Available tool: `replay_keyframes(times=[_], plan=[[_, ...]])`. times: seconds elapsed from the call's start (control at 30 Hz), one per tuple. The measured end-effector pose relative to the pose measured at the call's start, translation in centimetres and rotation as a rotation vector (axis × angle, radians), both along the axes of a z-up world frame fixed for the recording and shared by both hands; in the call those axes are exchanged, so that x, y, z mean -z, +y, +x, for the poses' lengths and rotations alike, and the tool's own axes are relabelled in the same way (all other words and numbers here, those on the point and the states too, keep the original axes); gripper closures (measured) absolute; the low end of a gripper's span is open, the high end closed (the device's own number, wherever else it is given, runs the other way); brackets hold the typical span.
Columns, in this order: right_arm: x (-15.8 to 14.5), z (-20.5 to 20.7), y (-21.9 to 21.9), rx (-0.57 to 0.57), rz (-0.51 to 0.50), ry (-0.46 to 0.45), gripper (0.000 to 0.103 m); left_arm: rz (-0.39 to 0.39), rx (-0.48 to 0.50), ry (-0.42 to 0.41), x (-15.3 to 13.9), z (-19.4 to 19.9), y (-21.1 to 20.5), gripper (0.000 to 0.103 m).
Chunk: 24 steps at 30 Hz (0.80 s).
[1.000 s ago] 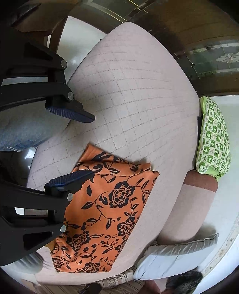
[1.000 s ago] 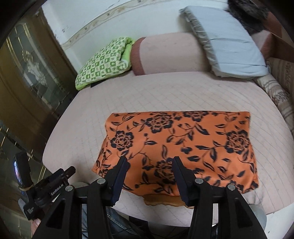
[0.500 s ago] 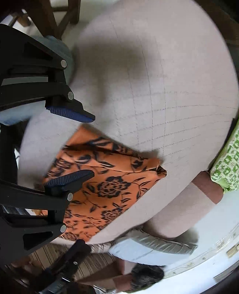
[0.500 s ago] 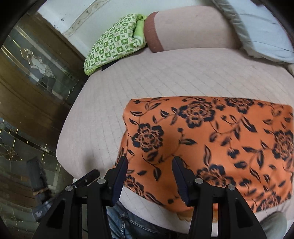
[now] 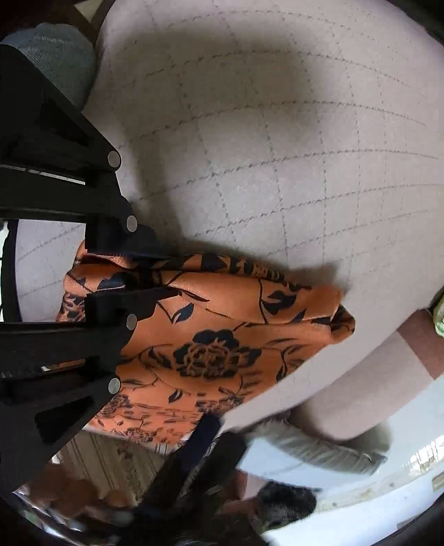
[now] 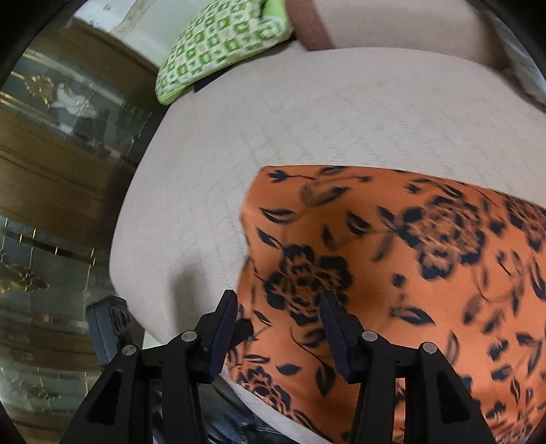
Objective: Fold small clothes
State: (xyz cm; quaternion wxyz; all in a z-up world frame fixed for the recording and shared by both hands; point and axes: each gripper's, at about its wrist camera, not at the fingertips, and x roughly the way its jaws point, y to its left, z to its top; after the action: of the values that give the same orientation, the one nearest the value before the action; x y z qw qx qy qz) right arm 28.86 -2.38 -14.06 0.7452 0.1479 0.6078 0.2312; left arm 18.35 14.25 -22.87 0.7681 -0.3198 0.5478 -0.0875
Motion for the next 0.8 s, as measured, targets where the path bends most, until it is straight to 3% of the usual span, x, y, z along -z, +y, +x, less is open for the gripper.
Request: replay_keyframes(times=[0.17, 0.3, 0.43, 0.5, 0.53, 0.63, 0.8], plan=[[0.9, 2.5, 4.0, -0.088, -0.032, 0.065, 0.055, 0.009, -0.003, -0.142, -3.9, -1.7, -0.6, 0.093], [1.9, 4.3, 8.9, -0.228, -0.197, 0.103, 0.055, 0.058, 0.026, -0.191, -5.3, -2.4, -2.2, 0.093], [4.5, 4.9, 11.5, -0.304, -0.384, 0.148, 0.055, 0.055, 0.053, -0.215, -6.6, -2.6, -3.4, 0.095], [5.7, 4.8, 11.6, -0.317, -0.443, 0.156, 0.062, 0.069, 0.068, -0.215, -7.1, -2.7, -3.9, 0.096], [5.9, 4.5, 11.2, -0.314, -0.453, 0.153, 0.071, 0.062, 0.072, -0.216, -7.3, -2.8, -3.9, 0.096], [3.9, 3.7, 9.2, -0.281, -0.389, 0.103, 0.084, 0.057, 0.093, -0.259, -9.5, -3.9, -5.0, 0.096], [-3.9, 0.5, 1.3, -0.142, -0.146, -0.067, 0.087, 0.045, 0.173, -0.366, -14.8, -6.0, -9.1, 0.096]])
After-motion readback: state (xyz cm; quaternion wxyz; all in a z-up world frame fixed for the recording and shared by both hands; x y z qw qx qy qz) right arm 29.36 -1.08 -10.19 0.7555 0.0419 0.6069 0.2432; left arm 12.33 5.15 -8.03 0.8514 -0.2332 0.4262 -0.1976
